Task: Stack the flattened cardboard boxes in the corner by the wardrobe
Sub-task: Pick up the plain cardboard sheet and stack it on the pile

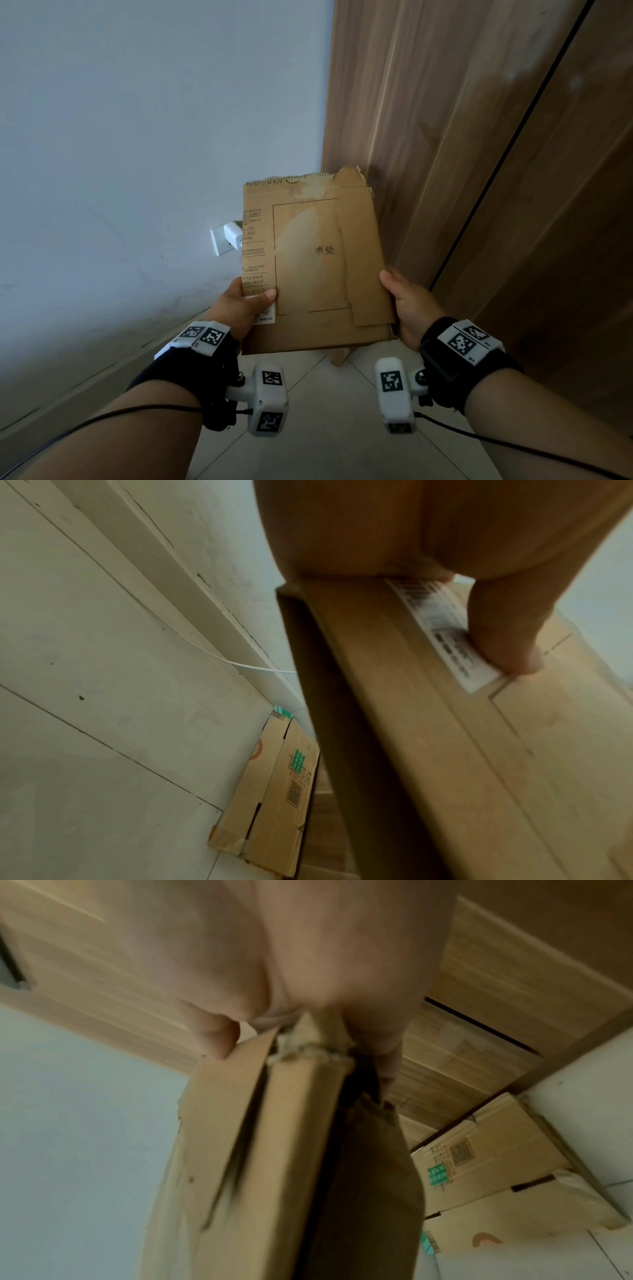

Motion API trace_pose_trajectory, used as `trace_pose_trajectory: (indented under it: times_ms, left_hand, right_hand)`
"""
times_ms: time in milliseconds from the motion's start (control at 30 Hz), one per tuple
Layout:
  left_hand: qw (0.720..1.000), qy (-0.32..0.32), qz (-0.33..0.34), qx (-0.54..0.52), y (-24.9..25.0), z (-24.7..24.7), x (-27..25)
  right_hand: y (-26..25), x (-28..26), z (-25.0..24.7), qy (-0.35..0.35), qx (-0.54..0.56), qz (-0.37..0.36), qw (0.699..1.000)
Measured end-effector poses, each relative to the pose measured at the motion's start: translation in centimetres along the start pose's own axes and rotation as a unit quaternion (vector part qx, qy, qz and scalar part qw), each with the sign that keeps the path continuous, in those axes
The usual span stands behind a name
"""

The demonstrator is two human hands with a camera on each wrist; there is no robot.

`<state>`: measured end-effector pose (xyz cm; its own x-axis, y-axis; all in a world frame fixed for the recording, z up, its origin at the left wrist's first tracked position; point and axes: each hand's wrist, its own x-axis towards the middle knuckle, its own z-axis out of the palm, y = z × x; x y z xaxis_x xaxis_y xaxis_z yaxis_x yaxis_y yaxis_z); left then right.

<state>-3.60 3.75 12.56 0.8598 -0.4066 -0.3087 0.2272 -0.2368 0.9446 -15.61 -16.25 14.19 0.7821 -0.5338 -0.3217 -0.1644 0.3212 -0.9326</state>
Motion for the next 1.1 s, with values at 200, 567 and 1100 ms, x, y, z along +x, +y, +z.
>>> trace_pose_trajectory:
  times_ms: [200,567,1100]
  left_hand:
    - [0.999,0.019,-0.015,0.027,-0.6,0.7,0.6]
    - [0.987,0.137,-0.05,0.067,1.1,1.8,1.6]
    - [0.979,-0.123,-0.073,-0.148,1.2,8.0,0.6]
  right_hand:
    - [-0.2,0.1,-0.2,0.035,-0.012,-0.038,0.999]
    - [-0.8,0.9,0.6,0.084,-0.05,-0.114,0.989]
    - [2.1,1.0,3.3,0.117,-0.412,-0.208,0.88]
